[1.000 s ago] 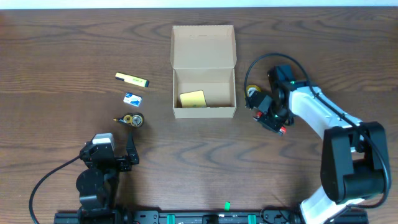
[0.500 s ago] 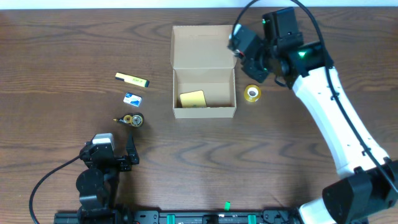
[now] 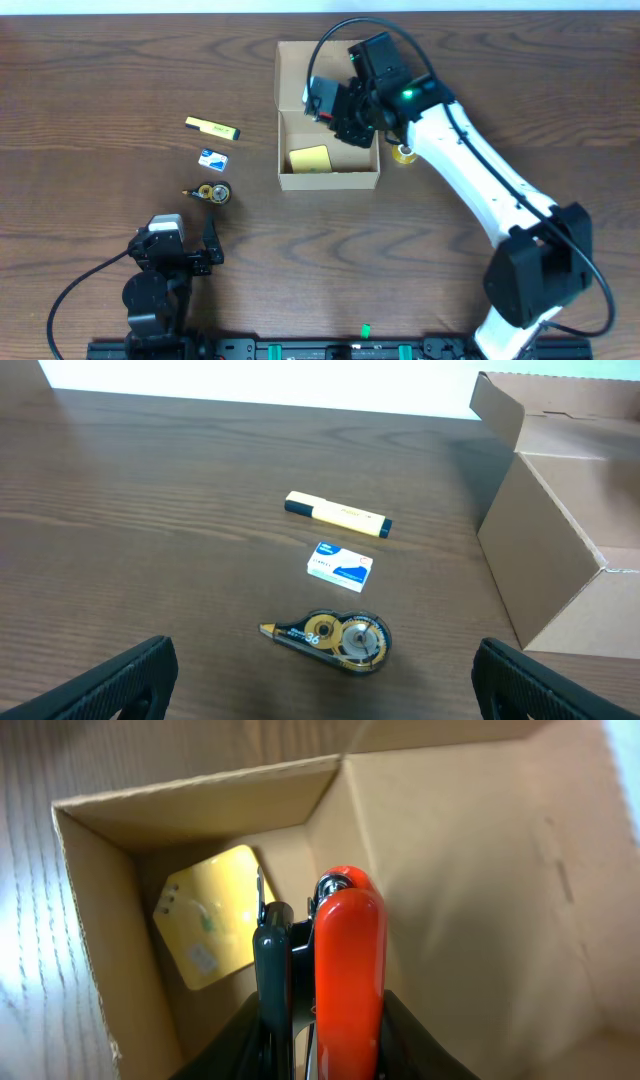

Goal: Pack container
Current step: 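Lower the stapler into the box and open the right gripper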

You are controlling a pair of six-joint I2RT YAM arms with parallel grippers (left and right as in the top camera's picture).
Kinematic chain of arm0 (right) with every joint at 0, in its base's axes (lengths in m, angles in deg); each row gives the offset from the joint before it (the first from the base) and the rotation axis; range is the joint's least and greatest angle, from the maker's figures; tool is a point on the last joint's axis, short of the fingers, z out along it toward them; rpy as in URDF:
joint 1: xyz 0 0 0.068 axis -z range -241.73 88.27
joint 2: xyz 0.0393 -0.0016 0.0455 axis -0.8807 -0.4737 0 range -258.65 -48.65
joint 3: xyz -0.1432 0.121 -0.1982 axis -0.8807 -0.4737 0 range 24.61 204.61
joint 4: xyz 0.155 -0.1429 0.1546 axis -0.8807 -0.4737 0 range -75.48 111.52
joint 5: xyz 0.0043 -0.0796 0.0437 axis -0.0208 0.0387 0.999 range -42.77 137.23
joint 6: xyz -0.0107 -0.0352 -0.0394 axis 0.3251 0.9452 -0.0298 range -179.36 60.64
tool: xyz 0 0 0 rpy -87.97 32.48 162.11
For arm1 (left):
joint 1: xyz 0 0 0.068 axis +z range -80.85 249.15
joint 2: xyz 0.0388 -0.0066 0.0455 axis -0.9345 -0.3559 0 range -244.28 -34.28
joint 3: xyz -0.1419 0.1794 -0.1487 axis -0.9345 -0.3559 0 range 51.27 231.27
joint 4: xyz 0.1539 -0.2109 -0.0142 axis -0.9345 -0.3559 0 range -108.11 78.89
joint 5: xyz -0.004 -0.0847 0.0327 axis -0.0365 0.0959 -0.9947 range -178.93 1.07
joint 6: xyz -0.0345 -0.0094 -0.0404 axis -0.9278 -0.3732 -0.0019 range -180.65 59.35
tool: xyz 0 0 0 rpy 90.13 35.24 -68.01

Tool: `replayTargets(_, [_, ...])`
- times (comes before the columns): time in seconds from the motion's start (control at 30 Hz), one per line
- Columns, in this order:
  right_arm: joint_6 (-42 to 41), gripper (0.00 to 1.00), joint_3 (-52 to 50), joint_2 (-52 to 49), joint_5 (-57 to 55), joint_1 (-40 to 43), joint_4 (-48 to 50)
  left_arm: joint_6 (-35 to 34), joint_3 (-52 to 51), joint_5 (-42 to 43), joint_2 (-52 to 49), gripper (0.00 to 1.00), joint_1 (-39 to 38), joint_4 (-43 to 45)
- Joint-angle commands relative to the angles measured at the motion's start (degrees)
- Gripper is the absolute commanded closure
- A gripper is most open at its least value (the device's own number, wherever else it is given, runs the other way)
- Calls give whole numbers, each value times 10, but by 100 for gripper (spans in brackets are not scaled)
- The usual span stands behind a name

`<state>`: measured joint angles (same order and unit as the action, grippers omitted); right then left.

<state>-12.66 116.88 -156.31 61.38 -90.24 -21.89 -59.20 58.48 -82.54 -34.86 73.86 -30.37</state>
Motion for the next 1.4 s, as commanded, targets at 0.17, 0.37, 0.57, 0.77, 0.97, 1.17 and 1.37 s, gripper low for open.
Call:
replayTargets(0.17, [97, 99, 7, -17, 11, -24, 35, -3, -13, -6, 3, 5, -2, -4])
replayTargets(0.37, [103, 99, 6, -45, 32, -38, 64, -3, -13, -6, 3, 4, -2, -4])
replayTargets(0.57, [106, 99, 6, -73, 32, -53, 69, -3, -13, -6, 3, 5, -2, -4])
replayTargets(0.77, [106, 99, 6, -85, -10, -57, 75, -3, -13, -6, 3, 5, -2, -4])
replayTargets(0.97, [106, 99, 6, -86, -45, -56, 74, -3, -13, -6, 3, 5, -2, -4])
replayTargets(1.17, [106, 99, 6, -97, -45, -56, 74, -3, -13, -6, 3, 5, -2, -4])
replayTargets(1.37, [106, 99, 6, -116, -49, -53, 88, -3, -13, -6, 3, 5, -2, -4])
